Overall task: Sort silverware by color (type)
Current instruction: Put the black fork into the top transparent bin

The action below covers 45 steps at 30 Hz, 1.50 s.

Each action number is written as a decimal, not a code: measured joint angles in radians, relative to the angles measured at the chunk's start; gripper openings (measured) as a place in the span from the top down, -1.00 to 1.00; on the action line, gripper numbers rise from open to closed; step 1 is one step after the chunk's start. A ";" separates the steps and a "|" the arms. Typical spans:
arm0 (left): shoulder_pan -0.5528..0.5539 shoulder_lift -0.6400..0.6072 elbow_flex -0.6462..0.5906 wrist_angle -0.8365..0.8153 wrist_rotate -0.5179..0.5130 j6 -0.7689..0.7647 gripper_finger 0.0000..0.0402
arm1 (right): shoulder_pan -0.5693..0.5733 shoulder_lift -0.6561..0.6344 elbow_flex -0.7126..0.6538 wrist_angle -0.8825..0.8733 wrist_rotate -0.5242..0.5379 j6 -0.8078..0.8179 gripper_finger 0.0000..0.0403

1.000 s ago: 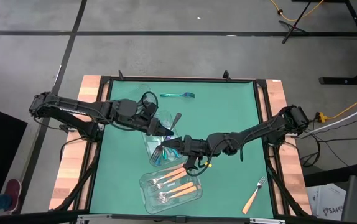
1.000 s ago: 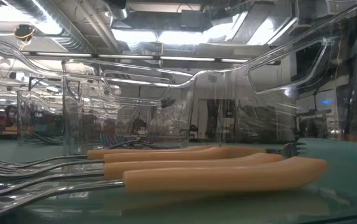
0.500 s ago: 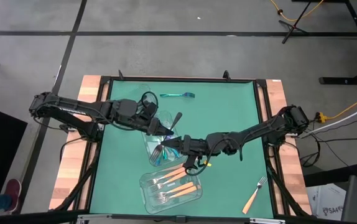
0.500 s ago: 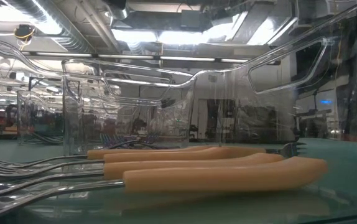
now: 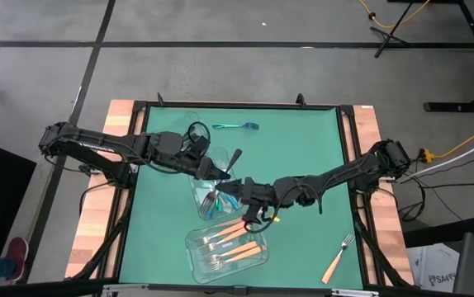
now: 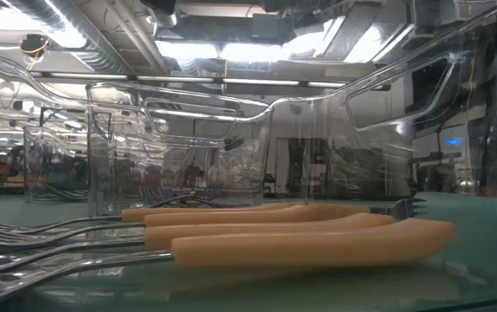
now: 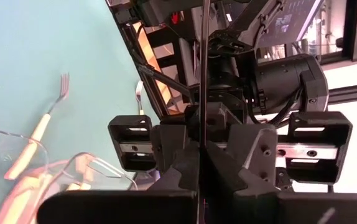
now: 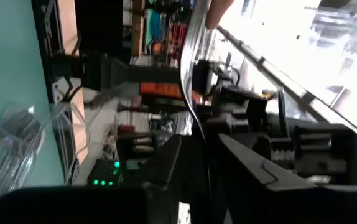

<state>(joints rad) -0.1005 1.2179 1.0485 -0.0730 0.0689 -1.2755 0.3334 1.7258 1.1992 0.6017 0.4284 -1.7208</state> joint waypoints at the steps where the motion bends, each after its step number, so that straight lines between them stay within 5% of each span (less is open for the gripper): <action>1: 0.001 0.000 0.000 -0.003 -0.002 0.009 0.99 | 0.000 0.000 0.000 -0.001 0.015 0.002 0.50; 11: 0.090 0.000 0.000 -0.029 0.029 0.065 0.98 | 0.001 0.000 0.001 -0.023 0.216 0.222 0.45; 29: 0.381 0.000 0.000 -0.449 0.159 0.445 0.98 | 0.000 -0.001 0.001 -0.336 0.220 0.549 0.45; 45: 0.611 0.017 0.000 -0.749 -0.105 1.007 0.98 | 0.000 -0.031 0.001 -0.588 0.444 0.757 0.45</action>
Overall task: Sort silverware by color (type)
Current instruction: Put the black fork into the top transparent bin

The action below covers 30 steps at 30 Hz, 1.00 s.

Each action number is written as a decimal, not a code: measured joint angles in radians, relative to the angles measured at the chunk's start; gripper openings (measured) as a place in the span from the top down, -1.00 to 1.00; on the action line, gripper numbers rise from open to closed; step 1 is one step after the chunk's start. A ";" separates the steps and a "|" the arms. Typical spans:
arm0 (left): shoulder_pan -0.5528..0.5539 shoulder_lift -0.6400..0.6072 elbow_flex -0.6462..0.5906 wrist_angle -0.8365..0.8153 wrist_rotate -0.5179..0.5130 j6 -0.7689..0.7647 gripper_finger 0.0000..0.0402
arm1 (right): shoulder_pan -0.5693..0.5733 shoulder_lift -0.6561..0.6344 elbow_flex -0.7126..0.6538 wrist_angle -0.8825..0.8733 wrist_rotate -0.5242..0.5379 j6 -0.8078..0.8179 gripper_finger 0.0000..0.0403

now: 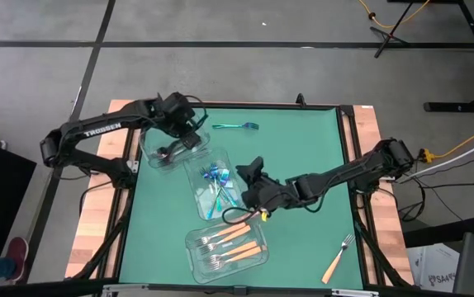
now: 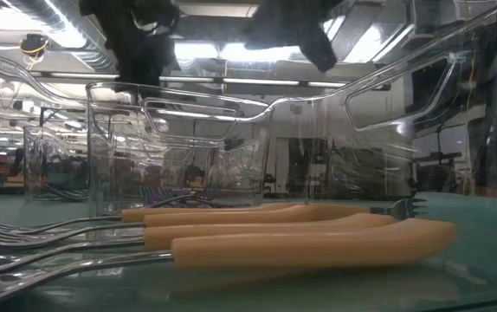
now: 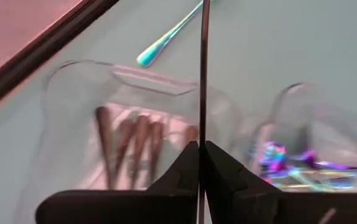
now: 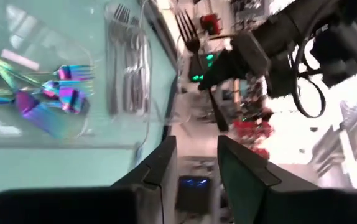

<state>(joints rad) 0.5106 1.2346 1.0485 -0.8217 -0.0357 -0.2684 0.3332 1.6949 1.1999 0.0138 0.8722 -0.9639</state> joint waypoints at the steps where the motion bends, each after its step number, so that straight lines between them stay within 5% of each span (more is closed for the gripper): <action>1: 0.011 0.008 0.000 -0.006 -0.008 0.020 0.98 | 0.000 -0.017 0.000 -0.046 0.000 0.041 0.45; 20: 0.068 0.275 0.000 -0.104 -0.069 0.145 0.98 | 0.000 -0.271 0.000 -1.024 -0.034 1.040 0.45; 30: 0.067 0.279 0.000 -0.197 -0.079 0.141 0.98 | 0.000 -0.273 -0.082 -1.073 -0.068 1.179 0.45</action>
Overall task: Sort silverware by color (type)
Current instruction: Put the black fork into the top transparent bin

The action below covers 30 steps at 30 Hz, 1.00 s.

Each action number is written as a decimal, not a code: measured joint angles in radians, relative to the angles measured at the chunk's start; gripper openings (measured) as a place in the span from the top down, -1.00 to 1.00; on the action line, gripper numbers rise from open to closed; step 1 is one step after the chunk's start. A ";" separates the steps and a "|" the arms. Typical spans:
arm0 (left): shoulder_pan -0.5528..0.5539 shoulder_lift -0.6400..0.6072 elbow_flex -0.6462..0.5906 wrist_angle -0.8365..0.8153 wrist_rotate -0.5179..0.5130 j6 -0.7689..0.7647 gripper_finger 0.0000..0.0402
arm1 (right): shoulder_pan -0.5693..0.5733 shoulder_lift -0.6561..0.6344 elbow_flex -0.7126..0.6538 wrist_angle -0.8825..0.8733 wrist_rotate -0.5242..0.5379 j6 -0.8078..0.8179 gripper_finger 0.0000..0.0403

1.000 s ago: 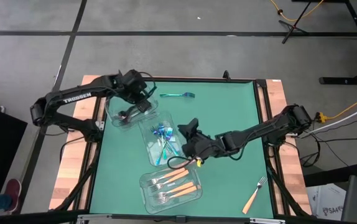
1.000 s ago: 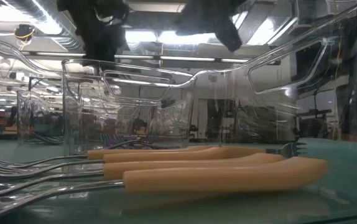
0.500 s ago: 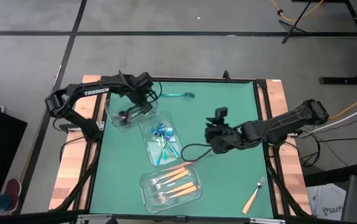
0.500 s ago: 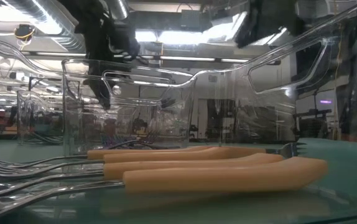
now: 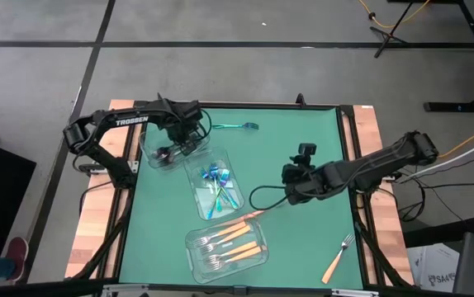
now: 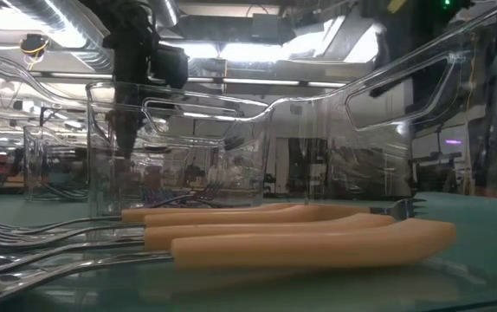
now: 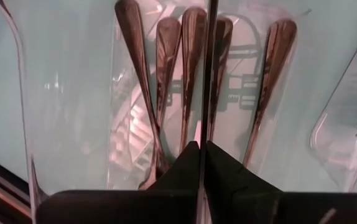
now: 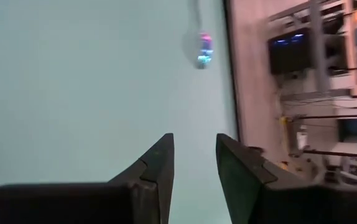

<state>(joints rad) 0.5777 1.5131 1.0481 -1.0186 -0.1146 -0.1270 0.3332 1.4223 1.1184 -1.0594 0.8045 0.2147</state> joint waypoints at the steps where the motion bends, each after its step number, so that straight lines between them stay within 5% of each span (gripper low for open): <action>1: -0.002 0.000 0.000 -0.005 0.000 -0.001 0.98 | 0.000 0.000 -0.014 0.021 -0.020 0.000 0.45; 18: -0.016 0.092 0.000 0.029 0.001 -0.001 0.98 | 0.000 0.002 -0.074 0.292 -0.405 -0.017 0.45; 30: -0.015 0.164 0.003 0.033 0.025 0.002 0.98 | 0.000 0.002 -0.074 0.327 -0.436 -0.018 0.45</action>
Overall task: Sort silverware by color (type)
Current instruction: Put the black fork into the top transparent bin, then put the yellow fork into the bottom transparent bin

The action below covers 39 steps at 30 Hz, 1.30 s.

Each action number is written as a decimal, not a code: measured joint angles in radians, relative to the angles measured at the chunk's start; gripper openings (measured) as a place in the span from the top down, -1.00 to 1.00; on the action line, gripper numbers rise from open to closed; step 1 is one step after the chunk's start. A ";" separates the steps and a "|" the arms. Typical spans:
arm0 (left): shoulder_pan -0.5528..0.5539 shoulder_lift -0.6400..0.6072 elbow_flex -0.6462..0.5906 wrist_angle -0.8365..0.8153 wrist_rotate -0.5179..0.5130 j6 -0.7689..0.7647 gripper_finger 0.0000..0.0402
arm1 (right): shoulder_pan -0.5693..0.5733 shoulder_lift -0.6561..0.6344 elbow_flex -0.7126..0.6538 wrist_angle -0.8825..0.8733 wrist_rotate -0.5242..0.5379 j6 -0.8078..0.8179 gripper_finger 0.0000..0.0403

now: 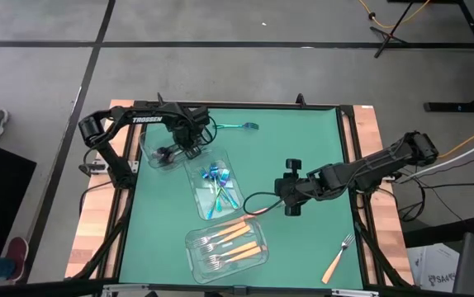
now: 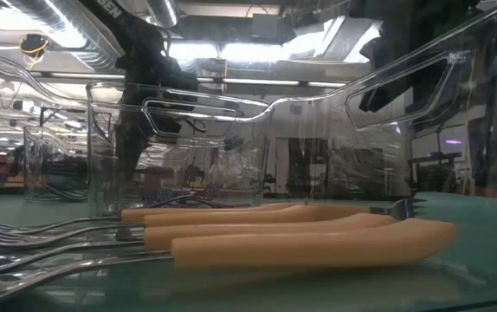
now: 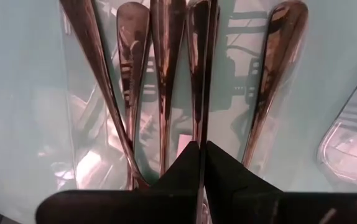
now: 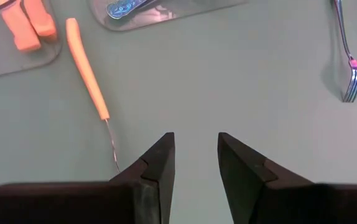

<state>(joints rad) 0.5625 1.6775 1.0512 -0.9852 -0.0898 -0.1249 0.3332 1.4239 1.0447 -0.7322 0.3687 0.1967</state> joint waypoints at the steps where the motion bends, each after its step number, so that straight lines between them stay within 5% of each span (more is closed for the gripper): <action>1: 0.000 0.000 0.000 0.000 -0.001 0.000 0.98 | 0.000 0.000 0.000 0.000 0.000 0.000 0.45; 24: -0.001 0.004 -0.003 0.005 0.021 -0.003 0.71 | 0.000 0.000 0.000 0.004 -0.005 0.000 0.45; 39: -0.001 -0.066 -0.008 -0.009 0.047 -0.005 0.71 | 0.000 0.000 0.000 0.055 -0.169 -0.047 0.45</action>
<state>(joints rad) 0.5617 1.6117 1.0435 -0.9938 -0.0432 -0.1303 0.3332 1.4242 1.0451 -0.6770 0.1995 0.1497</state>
